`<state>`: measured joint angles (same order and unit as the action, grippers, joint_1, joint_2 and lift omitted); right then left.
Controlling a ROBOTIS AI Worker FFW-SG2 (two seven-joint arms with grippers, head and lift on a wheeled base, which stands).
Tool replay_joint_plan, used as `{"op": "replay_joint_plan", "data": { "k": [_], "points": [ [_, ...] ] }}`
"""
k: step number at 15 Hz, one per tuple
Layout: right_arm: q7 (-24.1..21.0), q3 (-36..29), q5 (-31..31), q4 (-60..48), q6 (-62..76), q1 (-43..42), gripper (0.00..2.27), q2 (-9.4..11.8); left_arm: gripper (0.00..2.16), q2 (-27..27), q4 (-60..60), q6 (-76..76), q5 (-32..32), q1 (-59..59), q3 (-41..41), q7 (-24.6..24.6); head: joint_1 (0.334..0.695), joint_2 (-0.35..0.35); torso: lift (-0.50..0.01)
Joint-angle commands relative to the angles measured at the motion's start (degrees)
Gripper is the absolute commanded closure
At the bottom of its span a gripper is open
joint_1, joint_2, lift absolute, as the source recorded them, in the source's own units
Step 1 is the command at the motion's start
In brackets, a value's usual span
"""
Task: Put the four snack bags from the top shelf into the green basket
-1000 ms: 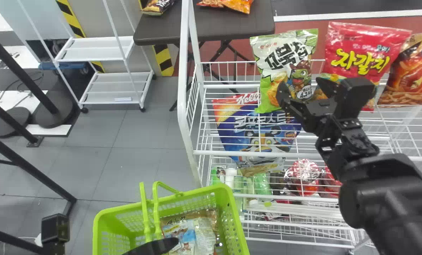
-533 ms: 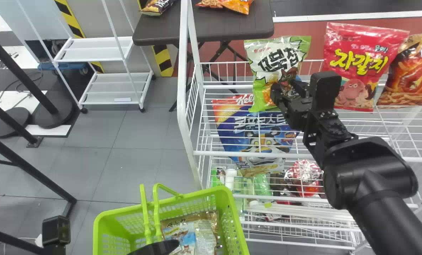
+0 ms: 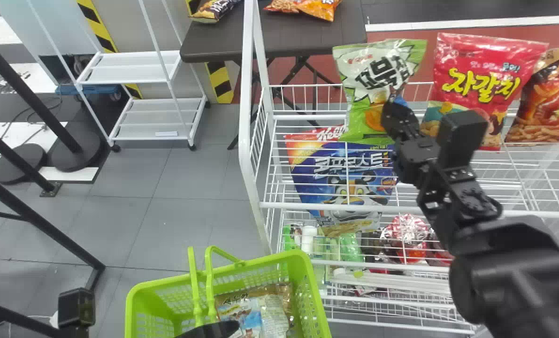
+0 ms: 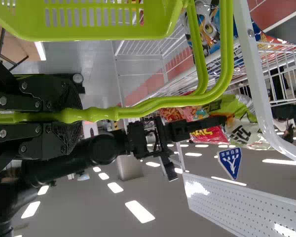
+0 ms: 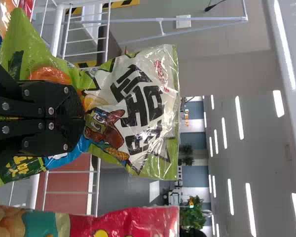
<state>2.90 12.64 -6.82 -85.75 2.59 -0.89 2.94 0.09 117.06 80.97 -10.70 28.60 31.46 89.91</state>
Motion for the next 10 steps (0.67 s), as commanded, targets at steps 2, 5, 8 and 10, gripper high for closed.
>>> {"op": "replay_joint_plan", "data": {
  "k": [2, 5, 8, 10],
  "points": [
    [2.81, -2.89, -0.39, -15.94, -5.19, 11.27, 2.25, 0.66, 1.89, -0.24, 0.19, 0.38, -0.11, -0.21, 0.53, 0.66, 0.695, 0.13, 0.0],
    [4.13, -3.06, -3.64, -28.25, -9.93, 22.69, 2.25, 4.88, 1.89, -0.24, 0.19, 0.38, -0.11, -0.65, 1.14, 0.66, 0.695, 0.133, 0.0],
    [5.8, -1.13, -7.86, -33.26, -14.5, 29.37, 2.25, 8.49, 1.89, -0.24, 0.19, 0.56, -0.11, -1.26, 1.23, 0.66, 0.695, 0.156, 0.0],
    [6.85, 1.16, -9.97, -35.98, -18.72, 32.01, 2.25, 11.04, 1.89, -0.24, 0.19, 0.56, -0.02, -1.26, 1.14, 0.66, 0.695, 0.185, 0.0]
  ]
}}
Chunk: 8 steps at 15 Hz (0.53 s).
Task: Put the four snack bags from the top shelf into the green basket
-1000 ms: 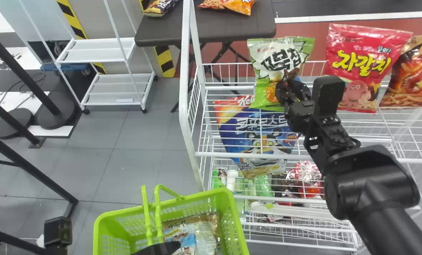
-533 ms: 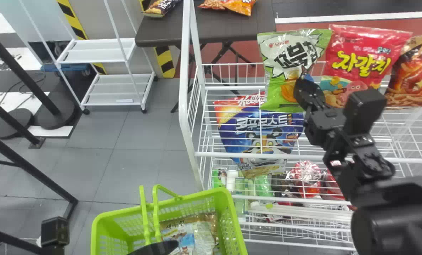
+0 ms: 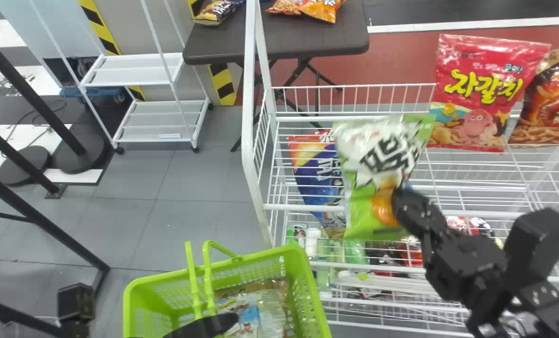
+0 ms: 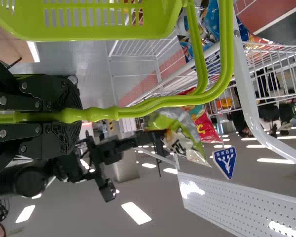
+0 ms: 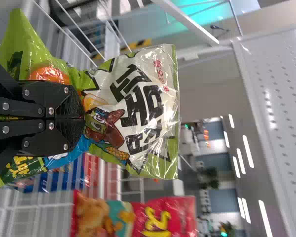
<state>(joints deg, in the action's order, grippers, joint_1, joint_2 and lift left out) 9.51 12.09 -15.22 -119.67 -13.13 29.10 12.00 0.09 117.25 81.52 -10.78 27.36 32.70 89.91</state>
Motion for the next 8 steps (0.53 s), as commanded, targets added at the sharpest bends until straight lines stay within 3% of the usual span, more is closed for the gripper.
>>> {"op": "replay_joint_plan", "data": {
  "k": [1, 3, 5, 8],
  "points": [
    [0.33, 2.67, -2.1, -3.46, -5.29, 2.89, 2.25, 3.03, 1.89, -0.24, -0.09, 0.0, 0.06, -0.02, -0.1, 0.66, 0.695, 0.209, 0.0],
    [1.91, 4.43, -4.56, -7.24, -11.26, 4.83, 2.25, 4.88, 1.89, -0.24, -0.09, 0.0, 0.06, -0.02, -0.1, 0.66, 0.695, 0.278, 0.0],
    [4.29, 6.1, -6.84, -8.74, -17.24, 5.18, 2.25, 5.05, 1.89, -0.24, -0.09, 0.0, 0.06, -0.02, -0.1, 0.66, 0.695, 0.342, 0.0],
    [4.46, 11.72, -6.76, -5.13, -17.77, 2.89, 2.25, 4.52, 1.89, -0.24, 0.0, 0.0, 0.06, -0.02, -0.27, 0.66, 0.695, 0.35, 0.0]
  ]
}}
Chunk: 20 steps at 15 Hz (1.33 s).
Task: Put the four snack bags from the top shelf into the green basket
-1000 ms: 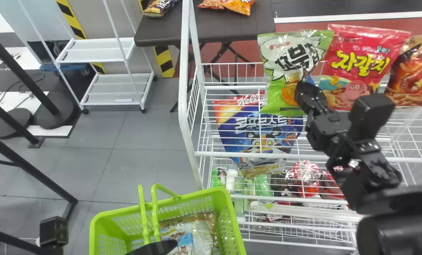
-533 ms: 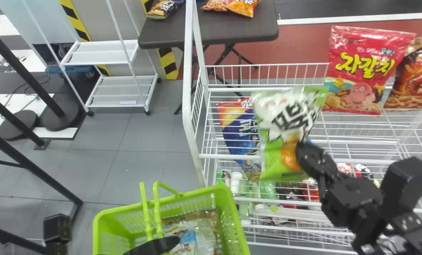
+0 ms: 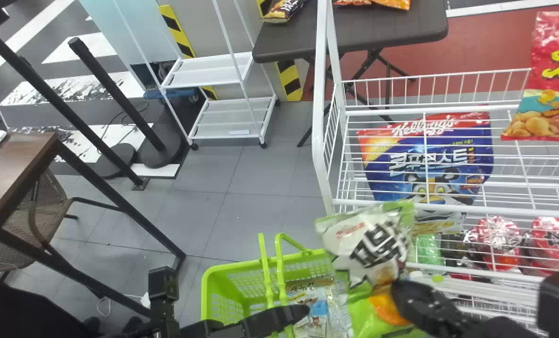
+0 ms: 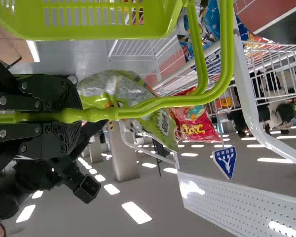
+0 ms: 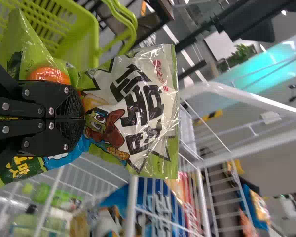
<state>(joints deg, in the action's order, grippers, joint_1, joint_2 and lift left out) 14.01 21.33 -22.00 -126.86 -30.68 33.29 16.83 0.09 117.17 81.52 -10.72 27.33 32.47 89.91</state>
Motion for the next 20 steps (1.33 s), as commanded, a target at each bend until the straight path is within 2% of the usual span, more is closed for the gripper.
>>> {"op": "replay_joint_plan", "data": {
  "k": [1, 4, 9, 10, 11, 12, 14, 17, 19, 20],
  "points": [
    [-0.03, 4.51, 0.02, 4.77, -0.4, -2.79, 2.25, -1.01, 1.89, -0.24, 0.08, 0.0, -0.09, 0.09, -0.13, 0.66, 0.695, 0.35, 0.0],
    [0.06, 10.4, -0.07, 14.09, 0.13, -7.98, 2.25, -3.91, 1.89, -0.24, 0.34, 0.0, -0.18, 0.18, -0.39, 0.66, 0.695, 0.35, 0.0],
    [0.5, 18.84, -1.47, 31.67, 1.19, -18.79, 2.21, -10.41, 1.89, -0.24, 0.78, 0.0, -0.18, 0.53, -1.36, 0.66, 0.695, 0.35, 0.0],
    [0.58, 19.45, -1.74, 34.04, 0.66, -20.1, 1.92, -11.64, 1.89, -0.24, 0.78, 0.0, -0.18, 0.53, -1.36, 0.66, 0.695, 0.35, 0.0],
    [0.58, 19.81, -1.82, 35.27, 0.83, -20.63, 0.92, -11.82, 1.89, -0.24, 0.78, 0.0, -0.18, 0.62, -1.36, 0.66, 0.695, 0.35, 0.0],
    [0.58, 19.54, -1.82, 35.27, 0.48, -20.63, 0.02, -11.73, 1.89, -0.24, 0.78, 0.0, -0.18, 0.7, -1.36, 0.66, 0.695, 0.35, 0.0],
    [1.99, 16.55, -3.14, 32.64, -0.22, -18.7, 0.0, -9.97, 1.89, -0.24, 0.69, 0.0, -0.18, 0.7, -1.19, 0.66, 0.695, 0.35, 0.0],
    [5.86, 5.83, -3.49, 22.0, -6.02, -12.19, 0.03, -7.25, 1.89, -0.24, 0.69, 0.0, -0.09, 0.7, -1.19, 0.66, 0.695, 0.35, 0.0],
    [9.29, -4.01, -6.83, 18.31, -6.9, -9.82, 0.04, -7.16, 1.89, -0.24, 0.52, 0.0, -0.09, 0.62, -1.27, 0.66, 0.695, 0.35, 0.0],
    [9.64, -8.5, -7.62, 17.17, -5.85, -9.29, 0.04, -7.34, 1.89, -0.24, 0.6, 0.0, -0.09, 0.62, -1.36, 0.66, 0.695, 0.35, 0.0]
  ]
}}
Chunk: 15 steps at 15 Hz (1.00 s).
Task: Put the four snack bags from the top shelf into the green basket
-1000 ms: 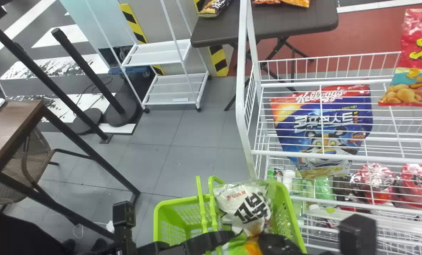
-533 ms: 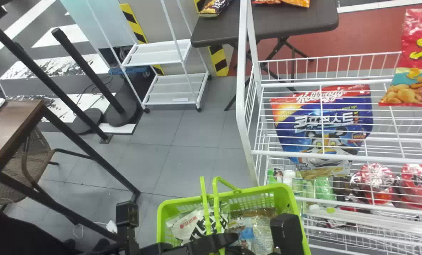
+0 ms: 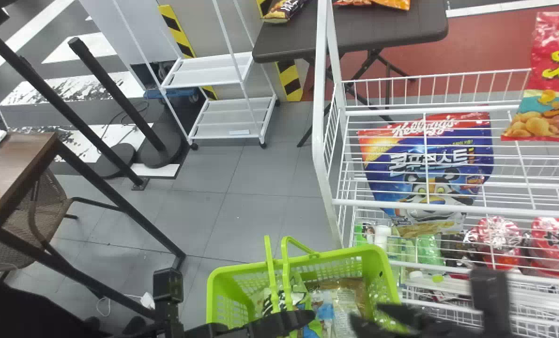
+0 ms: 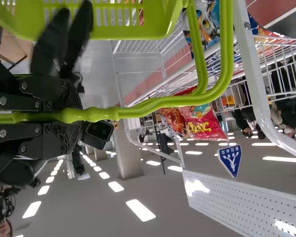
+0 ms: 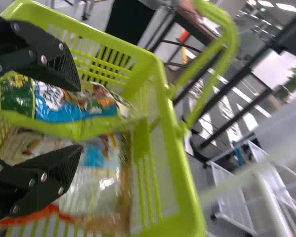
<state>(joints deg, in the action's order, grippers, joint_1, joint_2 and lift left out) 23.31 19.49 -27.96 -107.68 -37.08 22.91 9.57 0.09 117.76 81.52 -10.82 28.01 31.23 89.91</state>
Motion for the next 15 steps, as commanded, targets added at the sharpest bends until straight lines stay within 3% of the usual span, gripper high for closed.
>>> {"op": "replay_joint_plan", "data": {
  "k": [1, 3, 6, 9, 12, 15],
  "points": [
    [0.25, -10.44, -1.22, -2.45, 4.07, 1.18, 0.04, -0.61, 1.89, -0.24, 0.11, 0.0, 0.01, -0.06, -0.11, 0.66, 0.695, 0.35, 0.0],
    [-3.44, -15.71, 2.73, -2.45, 12.86, -0.67, 0.05, -1.13, 1.89, -0.24, -0.07, 0.0, 0.01, 0.03, -0.11, 0.66, 0.695, 0.35, 0.0],
    [-9.77, -17.21, 9.5, 1.42, 21.82, -5.77, 0.05, -1.4, 1.89, -0.24, -0.16, 0.0, 0.09, 0.12, -0.11, 0.66, 0.695, 0.152, 0.0],
    [-14.17, -18.0, 12.23, 9.42, 24.46, -14.12, 0.05, -1.49, 1.89, -0.24, -0.33, 0.0, 0.09, 0.12, -0.11, 0.66, 0.695, 0.033, 0.0],
    [-17.95, -17.91, 14.95, 18.03, 26.92, -21.94, 0.05, -1.66, 1.89, -0.24, -0.42, 0.0, 0.09, 0.12, -0.11, 0.66, 0.695, -0.019, 0.0],
    [-18.65, -16.95, 15.56, 28.76, 33.42, -29.41, 0.06, -1.66, 1.89, -0.24, -0.51, 0.0, 0.09, 0.21, -0.11, 0.66, 0.695, -0.058, 0.0]
  ]
}}
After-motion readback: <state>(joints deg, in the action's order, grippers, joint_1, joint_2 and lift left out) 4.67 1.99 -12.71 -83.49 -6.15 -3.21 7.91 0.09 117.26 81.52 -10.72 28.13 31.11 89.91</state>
